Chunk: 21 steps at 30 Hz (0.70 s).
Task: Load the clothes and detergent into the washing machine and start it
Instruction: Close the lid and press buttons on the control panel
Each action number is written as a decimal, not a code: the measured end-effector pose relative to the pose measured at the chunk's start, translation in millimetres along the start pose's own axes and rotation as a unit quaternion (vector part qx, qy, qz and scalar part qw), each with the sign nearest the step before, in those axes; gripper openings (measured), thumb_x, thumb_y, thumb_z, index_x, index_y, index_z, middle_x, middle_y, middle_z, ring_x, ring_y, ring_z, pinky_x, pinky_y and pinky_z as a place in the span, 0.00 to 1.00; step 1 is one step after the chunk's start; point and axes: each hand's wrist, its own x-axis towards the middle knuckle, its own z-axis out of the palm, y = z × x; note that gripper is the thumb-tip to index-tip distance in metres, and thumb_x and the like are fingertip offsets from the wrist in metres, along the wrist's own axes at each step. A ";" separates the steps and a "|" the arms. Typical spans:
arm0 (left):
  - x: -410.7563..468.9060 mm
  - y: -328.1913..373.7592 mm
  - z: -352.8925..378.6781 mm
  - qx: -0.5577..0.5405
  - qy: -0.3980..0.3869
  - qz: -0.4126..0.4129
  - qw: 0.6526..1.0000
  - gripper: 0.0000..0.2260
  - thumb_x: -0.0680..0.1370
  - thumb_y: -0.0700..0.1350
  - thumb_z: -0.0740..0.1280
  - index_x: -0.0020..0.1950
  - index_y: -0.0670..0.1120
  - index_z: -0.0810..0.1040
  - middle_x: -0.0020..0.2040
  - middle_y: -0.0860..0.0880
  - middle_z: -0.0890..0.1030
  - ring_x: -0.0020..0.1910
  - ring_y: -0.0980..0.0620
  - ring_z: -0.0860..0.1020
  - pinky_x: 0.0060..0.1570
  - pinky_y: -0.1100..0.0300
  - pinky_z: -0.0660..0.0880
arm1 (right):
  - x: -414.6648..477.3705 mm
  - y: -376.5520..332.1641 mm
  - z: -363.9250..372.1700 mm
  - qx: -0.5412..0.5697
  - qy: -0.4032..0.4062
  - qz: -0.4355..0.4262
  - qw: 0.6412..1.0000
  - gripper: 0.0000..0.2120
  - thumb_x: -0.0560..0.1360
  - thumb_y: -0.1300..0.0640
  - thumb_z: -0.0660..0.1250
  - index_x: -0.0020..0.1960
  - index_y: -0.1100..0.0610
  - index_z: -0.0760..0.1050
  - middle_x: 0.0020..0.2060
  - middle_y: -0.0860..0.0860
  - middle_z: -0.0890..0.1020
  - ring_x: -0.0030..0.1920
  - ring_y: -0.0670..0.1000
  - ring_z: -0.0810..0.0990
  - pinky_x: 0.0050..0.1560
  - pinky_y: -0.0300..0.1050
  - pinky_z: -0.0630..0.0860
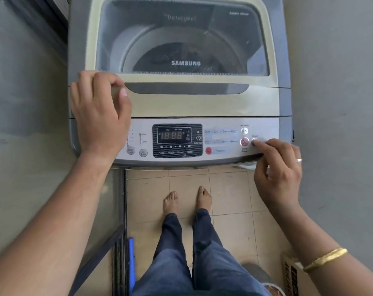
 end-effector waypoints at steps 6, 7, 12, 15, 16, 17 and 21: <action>-1.5 -4.8 2.2 -0.001 0.008 0.009 1.000 0.08 0.85 0.44 0.66 0.59 0.41 0.80 0.61 0.39 0.80 0.58 0.38 0.75 0.63 0.45 0.71 | -2.9 -3.3 6.3 -0.017 0.013 0.002 1.000 0.16 0.84 0.71 0.59 0.58 0.66 0.86 0.51 0.63 0.85 0.48 0.66 0.82 0.62 0.44 0.69; -1.8 -5.6 3.2 -0.001 0.011 0.011 1.000 0.08 0.85 0.44 0.66 0.59 0.41 0.80 0.61 0.39 0.80 0.58 0.38 0.75 0.63 0.45 0.71 | -3.2 -3.2 7.9 -0.021 0.014 0.001 1.000 0.16 0.83 0.71 0.60 0.58 0.66 0.86 0.51 0.63 0.85 0.48 0.66 0.82 0.60 0.47 0.71; -1.4 -6.4 4.3 -0.001 0.011 0.010 1.000 0.08 0.85 0.44 0.66 0.59 0.41 0.80 0.61 0.39 0.80 0.58 0.37 0.76 0.62 0.43 0.72 | -4.3 -1.4 10.8 -0.041 0.013 -0.019 0.999 0.15 0.82 0.75 0.62 0.57 0.67 0.86 0.50 0.63 0.85 0.46 0.67 0.82 0.56 0.54 0.74; -1.8 -5.4 3.9 0.003 0.008 0.004 1.000 0.08 0.85 0.44 0.66 0.60 0.41 0.79 0.61 0.39 0.80 0.58 0.36 0.76 0.63 0.44 0.72 | -5.6 -0.9 10.0 -0.050 0.012 -0.023 0.998 0.15 0.82 0.75 0.62 0.58 0.66 0.86 0.51 0.62 0.86 0.47 0.67 0.83 0.59 0.51 0.74; -1.9 -5.3 3.9 0.004 0.009 0.004 1.000 0.08 0.85 0.44 0.66 0.60 0.41 0.80 0.62 0.39 0.80 0.58 0.36 0.76 0.63 0.44 0.72 | -6.1 -1.5 10.1 -0.050 0.012 -0.019 0.998 0.15 0.82 0.74 0.62 0.59 0.66 0.86 0.51 0.62 0.86 0.48 0.67 0.83 0.60 0.50 0.74; -2.1 -5.1 3.7 0.005 0.009 0.003 1.000 0.09 0.85 0.44 0.66 0.60 0.41 0.80 0.62 0.38 0.80 0.58 0.36 0.76 0.63 0.44 0.72 | -6.4 -2.4 10.0 -0.050 0.012 -0.014 0.999 0.16 0.82 0.74 0.62 0.59 0.66 0.86 0.52 0.62 0.86 0.48 0.68 0.83 0.60 0.49 0.73; -3.0 -3.2 3.1 0.007 0.008 -0.002 1.000 0.09 0.85 0.45 0.65 0.60 0.41 0.80 0.62 0.39 0.80 0.58 0.37 0.76 0.63 0.44 0.72 | -5.5 -8.0 10.7 -0.044 0.013 0.017 0.999 0.16 0.81 0.73 0.61 0.59 0.65 0.85 0.52 0.62 0.85 0.50 0.67 0.82 0.58 0.51 0.74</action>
